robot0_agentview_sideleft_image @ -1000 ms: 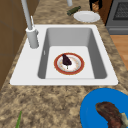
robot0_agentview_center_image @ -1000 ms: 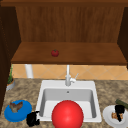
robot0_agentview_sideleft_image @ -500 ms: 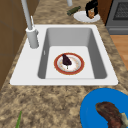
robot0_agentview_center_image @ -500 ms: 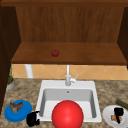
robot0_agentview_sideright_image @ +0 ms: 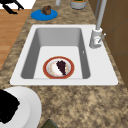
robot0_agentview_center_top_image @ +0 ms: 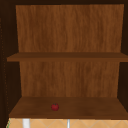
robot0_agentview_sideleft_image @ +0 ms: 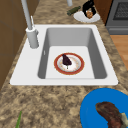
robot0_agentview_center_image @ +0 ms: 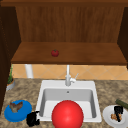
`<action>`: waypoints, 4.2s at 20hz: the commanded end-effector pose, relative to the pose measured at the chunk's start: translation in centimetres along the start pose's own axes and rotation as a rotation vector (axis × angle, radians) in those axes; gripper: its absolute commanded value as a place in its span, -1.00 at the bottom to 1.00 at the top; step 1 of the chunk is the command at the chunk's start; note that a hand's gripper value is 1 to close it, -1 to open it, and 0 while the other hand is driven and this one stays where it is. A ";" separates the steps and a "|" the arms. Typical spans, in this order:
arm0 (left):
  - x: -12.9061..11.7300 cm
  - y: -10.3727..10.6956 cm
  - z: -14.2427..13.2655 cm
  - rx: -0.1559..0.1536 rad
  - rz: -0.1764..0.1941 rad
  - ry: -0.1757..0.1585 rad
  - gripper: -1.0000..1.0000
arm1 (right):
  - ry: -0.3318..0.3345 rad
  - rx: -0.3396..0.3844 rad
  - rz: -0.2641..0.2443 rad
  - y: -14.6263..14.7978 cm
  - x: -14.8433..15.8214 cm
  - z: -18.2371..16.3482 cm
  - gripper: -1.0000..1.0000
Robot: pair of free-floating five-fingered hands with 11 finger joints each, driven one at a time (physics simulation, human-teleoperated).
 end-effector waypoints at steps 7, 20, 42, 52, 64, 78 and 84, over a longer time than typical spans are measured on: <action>0.0 0.0 0.0 0.000 0.000 0.000 0.00 | -0.004 0.149 -0.047 -3.3 -0.4 0.8 -1.00; 0.0 0.0 0.0 0.000 0.000 0.000 0.00 | -0.115 0.215 -0.002 -5.7 3.4 4.0 -1.00; 0.0 0.0 0.0 0.000 0.000 0.000 0.00 | -0.184 0.286 -0.062 -6.3 9.5 5.9 -1.00; 0.0 0.0 0.0 0.000 0.000 0.000 0.00 | -0.258 0.327 -0.087 -7.2 10.6 6.6 -1.00; 0.0 0.0 0.0 0.000 0.000 0.000 0.00 | -0.268 0.301 -0.109 -5.7 11.0 6.9 -1.00; 0.0 0.0 0.0 0.000 0.000 0.000 0.00 | -0.277 0.298 -0.088 -5.1 10.2 7.1 -1.00; 1.1 -0.5 -0.8 -0.136 0.000 0.025 -1.00 | -0.271 0.285 -0.095 -5.2 10.5 7.1 0.00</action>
